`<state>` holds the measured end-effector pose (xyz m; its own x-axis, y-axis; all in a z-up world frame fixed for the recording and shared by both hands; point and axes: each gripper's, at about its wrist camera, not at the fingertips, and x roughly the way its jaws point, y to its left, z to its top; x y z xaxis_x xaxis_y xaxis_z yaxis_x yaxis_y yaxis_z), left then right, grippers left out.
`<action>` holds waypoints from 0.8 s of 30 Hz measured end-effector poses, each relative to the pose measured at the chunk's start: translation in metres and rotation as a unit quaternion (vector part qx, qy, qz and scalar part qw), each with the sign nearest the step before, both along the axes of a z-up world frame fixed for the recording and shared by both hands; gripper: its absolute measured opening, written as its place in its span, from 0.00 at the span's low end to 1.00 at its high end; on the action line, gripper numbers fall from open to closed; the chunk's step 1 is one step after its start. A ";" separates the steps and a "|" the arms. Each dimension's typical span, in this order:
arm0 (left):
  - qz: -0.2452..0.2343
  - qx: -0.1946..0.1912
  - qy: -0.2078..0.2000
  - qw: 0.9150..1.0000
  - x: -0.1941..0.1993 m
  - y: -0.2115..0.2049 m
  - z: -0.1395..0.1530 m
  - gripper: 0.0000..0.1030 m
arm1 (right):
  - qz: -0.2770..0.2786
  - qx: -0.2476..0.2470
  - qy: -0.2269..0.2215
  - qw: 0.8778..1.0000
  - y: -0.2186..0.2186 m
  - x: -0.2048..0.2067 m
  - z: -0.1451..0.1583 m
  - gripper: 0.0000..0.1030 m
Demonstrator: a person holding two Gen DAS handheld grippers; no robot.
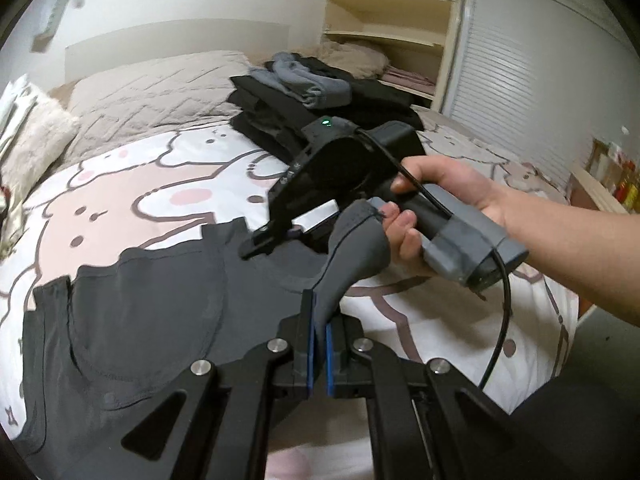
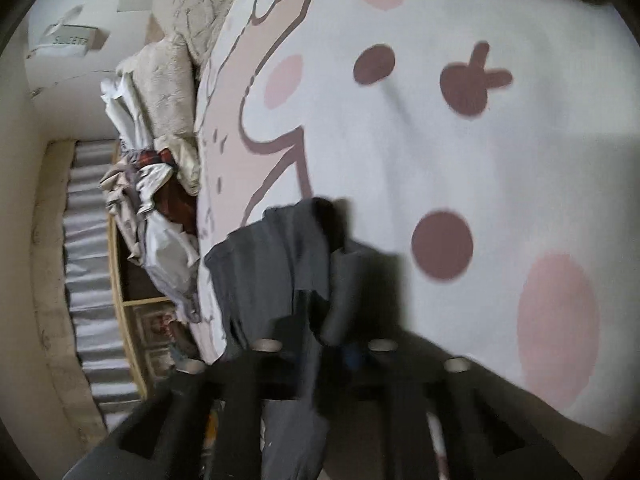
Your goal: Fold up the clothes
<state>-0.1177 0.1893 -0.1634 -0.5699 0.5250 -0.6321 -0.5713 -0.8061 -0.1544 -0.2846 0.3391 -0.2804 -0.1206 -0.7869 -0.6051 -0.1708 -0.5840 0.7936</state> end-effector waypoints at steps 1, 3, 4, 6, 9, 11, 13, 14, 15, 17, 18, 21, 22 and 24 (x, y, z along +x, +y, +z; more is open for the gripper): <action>0.013 0.006 0.003 1.000 0.001 -0.004 0.002 0.04 | 0.000 0.008 0.012 1.000 -0.001 0.000 0.007 0.09; 0.056 0.019 0.020 0.998 0.005 -0.016 0.010 0.04 | 0.000 0.024 0.034 0.999 -0.003 0.001 0.022 0.09; 0.078 0.029 0.023 0.996 0.007 -0.024 0.013 0.04 | 0.001 0.031 0.045 0.999 -0.005 0.002 0.031 0.09; 0.116 0.056 0.014 0.992 0.010 -0.041 0.018 0.04 | 0.009 0.049 0.067 0.997 -0.016 0.002 0.050 0.09; 0.180 0.086 0.013 0.980 0.020 -0.069 0.025 0.04 | 0.027 0.066 0.094 0.993 -0.043 0.000 0.076 0.08; 0.230 0.093 0.017 0.969 0.028 -0.090 0.025 0.04 | 0.045 0.078 0.111 0.990 -0.071 -0.003 0.088 0.08; 0.270 0.097 0.000 0.958 0.032 -0.109 0.018 0.04 | 0.065 0.090 0.126 0.986 -0.100 -0.007 0.100 0.08; 0.285 0.096 -0.005 0.954 0.033 -0.118 0.014 0.04 | 0.078 0.095 0.128 0.984 -0.119 -0.009 0.101 0.08; 0.301 0.094 -0.010 0.949 0.036 -0.128 0.009 0.04 | 0.089 0.098 0.126 0.983 -0.133 -0.010 0.100 0.08; 0.328 0.094 -0.010 0.940 0.043 -0.147 0.001 0.04 | 0.109 0.110 0.122 0.980 -0.163 -0.012 0.095 0.08; 0.340 0.094 -0.012 0.936 0.045 -0.156 -0.004 0.04 | 0.120 0.119 0.120 0.978 -0.179 -0.013 0.092 0.08; 0.370 0.105 -0.039 0.922 0.046 -0.182 -0.021 0.04 | 0.144 0.150 0.114 0.971 -0.220 -0.014 0.080 0.08; 0.379 0.112 -0.051 0.917 0.046 -0.190 -0.027 0.04 | 0.146 0.160 0.111 0.970 -0.229 -0.014 0.076 0.08; 0.392 0.122 -0.065 0.909 0.046 -0.203 -0.037 0.04 | 0.148 0.179 0.107 0.967 -0.247 -0.013 0.069 0.08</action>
<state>-0.0717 -0.0133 -0.2007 -0.7577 0.1227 -0.6409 0.2010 -0.8905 -0.4082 -0.2979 0.0916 -0.2118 -0.0748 -0.5514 -0.8309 0.1914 -0.8257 0.5307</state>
